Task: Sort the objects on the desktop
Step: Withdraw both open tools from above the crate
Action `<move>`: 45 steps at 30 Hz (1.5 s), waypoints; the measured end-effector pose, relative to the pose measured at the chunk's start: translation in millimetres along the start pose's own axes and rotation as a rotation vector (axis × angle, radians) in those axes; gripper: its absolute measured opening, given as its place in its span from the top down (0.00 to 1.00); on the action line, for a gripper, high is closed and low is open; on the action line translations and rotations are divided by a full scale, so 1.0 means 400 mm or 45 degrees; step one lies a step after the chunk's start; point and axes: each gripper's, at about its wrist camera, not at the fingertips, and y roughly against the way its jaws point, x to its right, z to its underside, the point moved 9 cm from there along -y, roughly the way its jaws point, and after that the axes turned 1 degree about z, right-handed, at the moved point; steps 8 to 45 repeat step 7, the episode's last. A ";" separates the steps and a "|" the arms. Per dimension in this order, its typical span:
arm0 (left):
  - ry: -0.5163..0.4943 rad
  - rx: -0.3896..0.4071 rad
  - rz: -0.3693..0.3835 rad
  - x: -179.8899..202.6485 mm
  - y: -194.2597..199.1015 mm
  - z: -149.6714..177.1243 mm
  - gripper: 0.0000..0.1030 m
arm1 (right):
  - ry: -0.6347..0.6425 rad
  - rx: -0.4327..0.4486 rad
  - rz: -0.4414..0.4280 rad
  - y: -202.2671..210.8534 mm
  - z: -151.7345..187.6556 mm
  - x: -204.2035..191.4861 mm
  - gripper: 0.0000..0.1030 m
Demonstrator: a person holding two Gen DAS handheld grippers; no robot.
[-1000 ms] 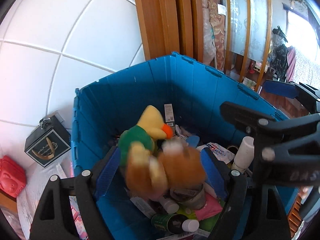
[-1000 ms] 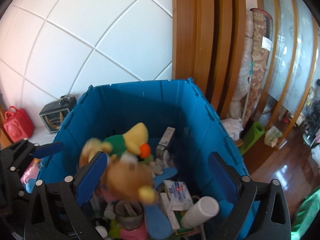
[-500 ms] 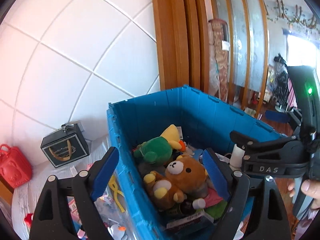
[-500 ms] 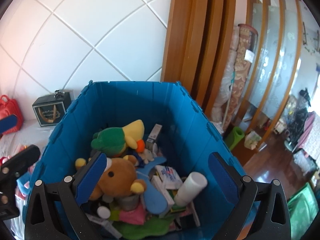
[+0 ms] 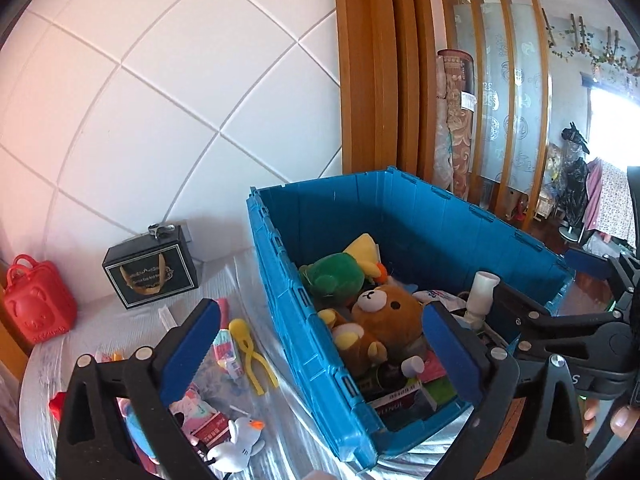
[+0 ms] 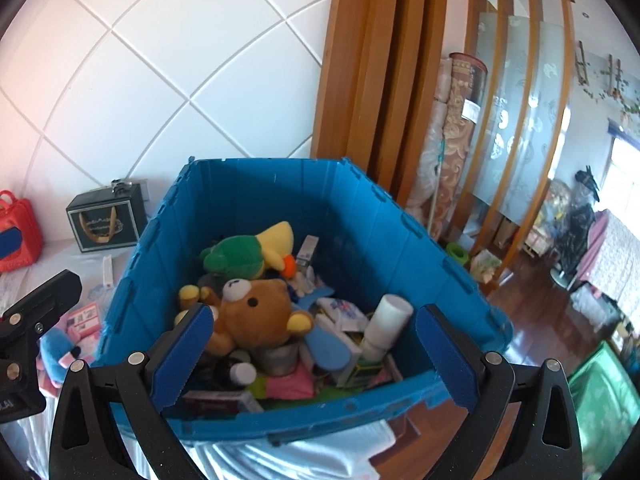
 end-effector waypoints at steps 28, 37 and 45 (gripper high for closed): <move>0.011 -0.002 -0.002 -0.030 0.017 0.013 0.01 | -0.015 -0.007 0.017 0.015 0.012 -0.012 0.00; 0.011 -0.002 -0.002 -0.030 0.017 0.013 0.01 | -0.015 -0.007 0.017 0.015 0.012 -0.012 0.00; 0.011 -0.002 -0.002 -0.030 0.017 0.013 0.01 | -0.015 -0.007 0.017 0.015 0.012 -0.012 0.00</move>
